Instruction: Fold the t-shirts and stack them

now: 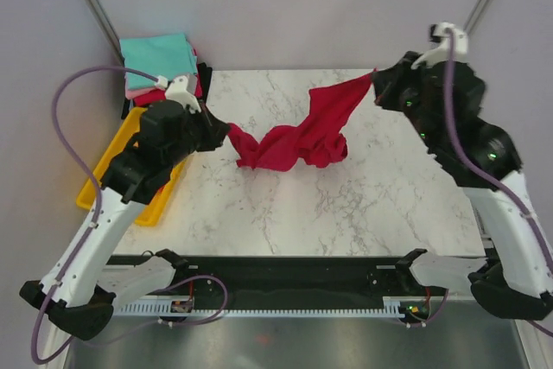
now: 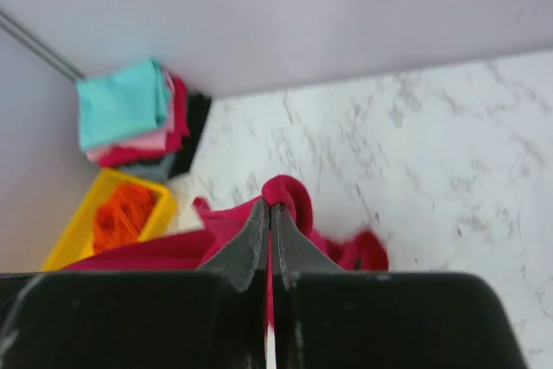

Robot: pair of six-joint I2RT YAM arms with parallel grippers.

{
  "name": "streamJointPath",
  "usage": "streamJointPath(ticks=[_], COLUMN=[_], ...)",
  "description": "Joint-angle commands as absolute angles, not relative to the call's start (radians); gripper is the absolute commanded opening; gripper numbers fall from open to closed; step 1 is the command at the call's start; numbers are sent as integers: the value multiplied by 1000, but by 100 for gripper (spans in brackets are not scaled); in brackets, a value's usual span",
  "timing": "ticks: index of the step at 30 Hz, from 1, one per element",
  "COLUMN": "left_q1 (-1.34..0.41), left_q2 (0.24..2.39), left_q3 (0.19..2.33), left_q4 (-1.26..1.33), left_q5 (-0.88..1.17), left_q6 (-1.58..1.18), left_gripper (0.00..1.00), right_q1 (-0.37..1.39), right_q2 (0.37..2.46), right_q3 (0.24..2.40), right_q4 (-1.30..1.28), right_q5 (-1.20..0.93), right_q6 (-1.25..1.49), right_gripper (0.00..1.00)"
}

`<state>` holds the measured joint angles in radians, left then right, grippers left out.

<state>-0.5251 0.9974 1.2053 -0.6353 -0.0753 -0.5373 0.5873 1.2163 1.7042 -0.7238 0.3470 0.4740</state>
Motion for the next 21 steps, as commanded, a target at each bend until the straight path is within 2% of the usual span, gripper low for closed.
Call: streamJointPath(ticks=[1,8,11,17,21], left_q1=[-525,-525,-525,-525,-525], left_q2=[1005,1005,985,992,1011], left_q3=[1431,1875,1948,2026,2039], left_q4=[-771,-900,-928,-960,-974], left_q5=[-139,-179,-241,-393,-419], left_q6=[-434,-359,-338,-264,-255], left_gripper=[2,2,2,2,2], right_q1=[580,580,583,612,640], right_q2=[1157,965,924,887,826], right_q3=[1883,2060,2091,2111,2066], right_q4=[-887,-957,-980,-980,-860], right_q5=[495,707,762,1047,1141], right_q6=[453,451,448,353,286], right_gripper=[0,0,0,0,0])
